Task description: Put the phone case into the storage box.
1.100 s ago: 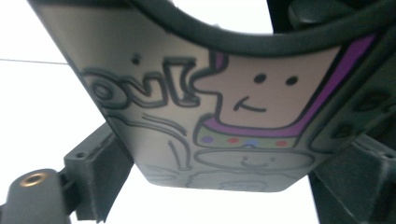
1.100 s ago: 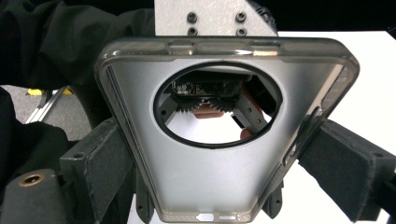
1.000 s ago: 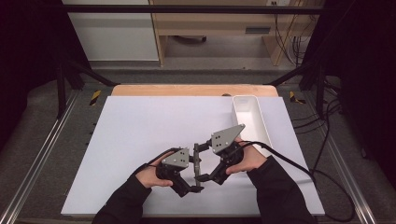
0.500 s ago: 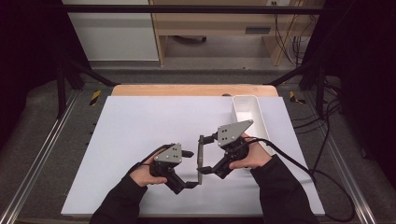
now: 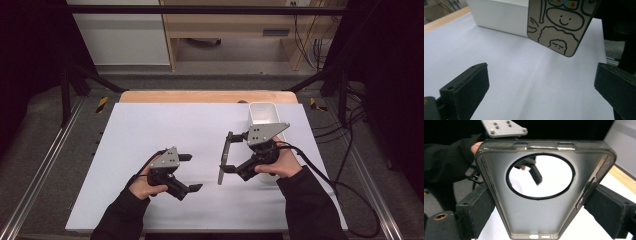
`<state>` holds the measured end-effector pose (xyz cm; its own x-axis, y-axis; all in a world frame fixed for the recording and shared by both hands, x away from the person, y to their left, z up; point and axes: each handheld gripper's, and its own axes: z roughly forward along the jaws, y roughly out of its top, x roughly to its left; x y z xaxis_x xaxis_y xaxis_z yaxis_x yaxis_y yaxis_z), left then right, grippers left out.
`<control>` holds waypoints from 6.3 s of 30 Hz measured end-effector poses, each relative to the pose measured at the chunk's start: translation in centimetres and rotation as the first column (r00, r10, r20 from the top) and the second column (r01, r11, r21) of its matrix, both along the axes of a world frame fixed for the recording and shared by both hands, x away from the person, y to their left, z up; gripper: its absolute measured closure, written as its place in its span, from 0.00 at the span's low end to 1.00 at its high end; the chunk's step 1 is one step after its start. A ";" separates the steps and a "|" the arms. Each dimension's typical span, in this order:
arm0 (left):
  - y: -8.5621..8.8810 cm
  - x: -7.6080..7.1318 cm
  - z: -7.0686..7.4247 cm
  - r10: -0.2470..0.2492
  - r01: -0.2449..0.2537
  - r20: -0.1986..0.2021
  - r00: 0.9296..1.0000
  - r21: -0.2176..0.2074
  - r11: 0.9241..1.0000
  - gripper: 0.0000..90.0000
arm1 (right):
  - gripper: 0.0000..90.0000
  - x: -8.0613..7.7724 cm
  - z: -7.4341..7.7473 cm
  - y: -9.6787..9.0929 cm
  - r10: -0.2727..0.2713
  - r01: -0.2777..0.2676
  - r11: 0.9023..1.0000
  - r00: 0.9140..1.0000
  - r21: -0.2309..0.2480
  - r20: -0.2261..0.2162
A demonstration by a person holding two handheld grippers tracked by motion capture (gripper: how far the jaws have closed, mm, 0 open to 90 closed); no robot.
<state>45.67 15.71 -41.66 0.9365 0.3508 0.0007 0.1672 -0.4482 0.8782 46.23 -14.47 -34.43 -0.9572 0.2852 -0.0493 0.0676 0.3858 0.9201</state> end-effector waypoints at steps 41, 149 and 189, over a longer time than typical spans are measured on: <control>10.6 -1.5 -0.8 0.403 -0.397 0.019 0.915 -0.138 0.907 0.00 | 0.13 0.4 2.8 -4.5 -0.411 0.403 0.902 0.911 0.154 0.025; 13.5 -0.2 -3.1 0.465 -0.462 0.013 0.885 -0.106 0.881 0.00 | 0.13 12.5 0.5 -7.7 -0.838 0.839 0.537 0.543 0.089 -0.058; 13.2 -0.1 -3.4 0.451 -0.448 0.015 0.892 -0.090 0.889 0.00 | 0.13 16.8 -4.0 -5.9 -0.889 0.890 0.456 0.454 -0.017 -0.063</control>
